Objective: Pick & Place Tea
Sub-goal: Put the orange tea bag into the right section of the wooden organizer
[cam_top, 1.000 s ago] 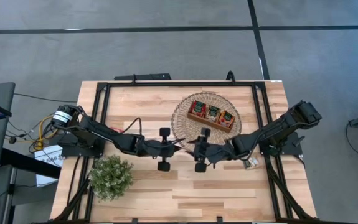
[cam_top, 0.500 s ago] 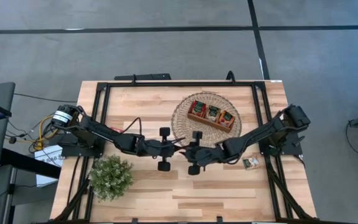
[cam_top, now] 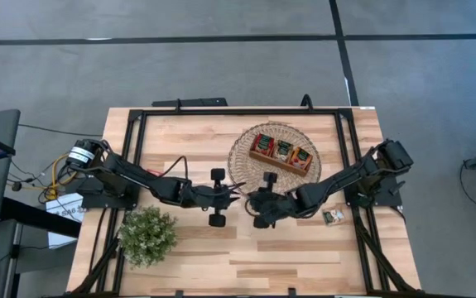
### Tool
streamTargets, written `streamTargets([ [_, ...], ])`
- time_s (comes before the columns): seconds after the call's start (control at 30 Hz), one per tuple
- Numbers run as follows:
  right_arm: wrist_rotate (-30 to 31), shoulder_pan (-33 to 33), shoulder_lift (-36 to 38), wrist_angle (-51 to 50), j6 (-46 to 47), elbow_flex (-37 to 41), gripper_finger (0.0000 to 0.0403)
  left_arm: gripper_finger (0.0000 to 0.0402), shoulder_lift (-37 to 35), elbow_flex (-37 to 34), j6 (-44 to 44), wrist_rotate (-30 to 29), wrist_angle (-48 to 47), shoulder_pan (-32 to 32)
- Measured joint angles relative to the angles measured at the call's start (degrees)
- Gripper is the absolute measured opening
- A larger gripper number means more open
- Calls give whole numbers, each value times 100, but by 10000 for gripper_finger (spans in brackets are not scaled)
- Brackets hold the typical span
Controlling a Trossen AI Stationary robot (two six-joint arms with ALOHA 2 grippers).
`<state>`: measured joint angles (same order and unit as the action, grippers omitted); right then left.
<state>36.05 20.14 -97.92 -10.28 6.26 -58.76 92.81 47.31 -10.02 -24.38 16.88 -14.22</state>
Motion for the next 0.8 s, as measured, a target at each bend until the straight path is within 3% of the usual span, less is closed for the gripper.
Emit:
streamTargets([
  [0.1, 242, 7, 356, -322, 347, 319, 0, 92, -70, 1, -4, -370, -279, -2],
  [0.23, 717, 9, 1389, -575, 846, 1039, 0, 132, -72, 4, -22, -1043, -454, 2],
  [0.5, 915, -469, 3604, -1340, 1844, 2384, 0, 149, -78, 4, -88, -1058, -441, -2],
  [0.63, 864, -877, 4032, -1536, 1880, 2730, 0, 149, -78, 4, -105, -1041, -433, -2],
  [0.8, 529, -1372, 4028, -1980, 1882, 2813, 0, 149, -78, 4, -109, -1042, -417, -2],
])
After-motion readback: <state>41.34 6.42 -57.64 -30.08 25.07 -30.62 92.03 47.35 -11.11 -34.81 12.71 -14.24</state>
